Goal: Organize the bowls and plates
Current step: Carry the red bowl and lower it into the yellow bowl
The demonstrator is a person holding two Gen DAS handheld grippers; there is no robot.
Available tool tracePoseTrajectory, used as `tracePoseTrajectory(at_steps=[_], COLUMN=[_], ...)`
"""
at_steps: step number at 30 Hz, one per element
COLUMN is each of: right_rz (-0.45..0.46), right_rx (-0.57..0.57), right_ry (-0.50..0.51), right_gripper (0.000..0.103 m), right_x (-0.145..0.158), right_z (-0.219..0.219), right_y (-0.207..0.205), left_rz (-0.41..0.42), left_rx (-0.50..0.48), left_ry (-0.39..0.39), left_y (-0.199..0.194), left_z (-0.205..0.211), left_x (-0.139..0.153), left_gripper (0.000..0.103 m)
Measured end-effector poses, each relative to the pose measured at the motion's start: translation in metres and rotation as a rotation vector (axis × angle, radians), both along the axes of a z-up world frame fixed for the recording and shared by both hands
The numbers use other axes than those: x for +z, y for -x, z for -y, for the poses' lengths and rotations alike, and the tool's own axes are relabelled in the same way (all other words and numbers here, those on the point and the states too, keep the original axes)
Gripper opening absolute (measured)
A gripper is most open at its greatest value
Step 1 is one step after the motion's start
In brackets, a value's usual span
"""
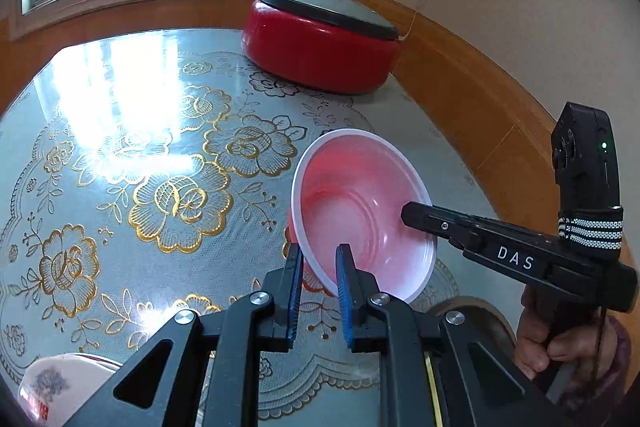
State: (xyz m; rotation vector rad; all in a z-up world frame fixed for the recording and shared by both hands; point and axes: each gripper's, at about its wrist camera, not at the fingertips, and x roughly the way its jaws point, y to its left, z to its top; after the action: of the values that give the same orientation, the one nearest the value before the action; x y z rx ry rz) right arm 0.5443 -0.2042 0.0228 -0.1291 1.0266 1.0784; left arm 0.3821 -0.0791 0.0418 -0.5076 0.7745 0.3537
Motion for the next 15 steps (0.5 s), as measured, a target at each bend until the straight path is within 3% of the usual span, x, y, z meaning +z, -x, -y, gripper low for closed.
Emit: tracePoseTrajectory(at_steps=[15], right_rz=[0.044], right_rx=[-0.052], right_ry=[-0.053], right_gripper=[0.010], right_x=[0.037], right_z=[0.094], right_y=[0.041], left_rz=[0.065], left_rx=[-0.167], left_ry=[0.079], left_y=[0.038], left_z=[0.061], left_x=[0.020], left_gripper=[0.016])
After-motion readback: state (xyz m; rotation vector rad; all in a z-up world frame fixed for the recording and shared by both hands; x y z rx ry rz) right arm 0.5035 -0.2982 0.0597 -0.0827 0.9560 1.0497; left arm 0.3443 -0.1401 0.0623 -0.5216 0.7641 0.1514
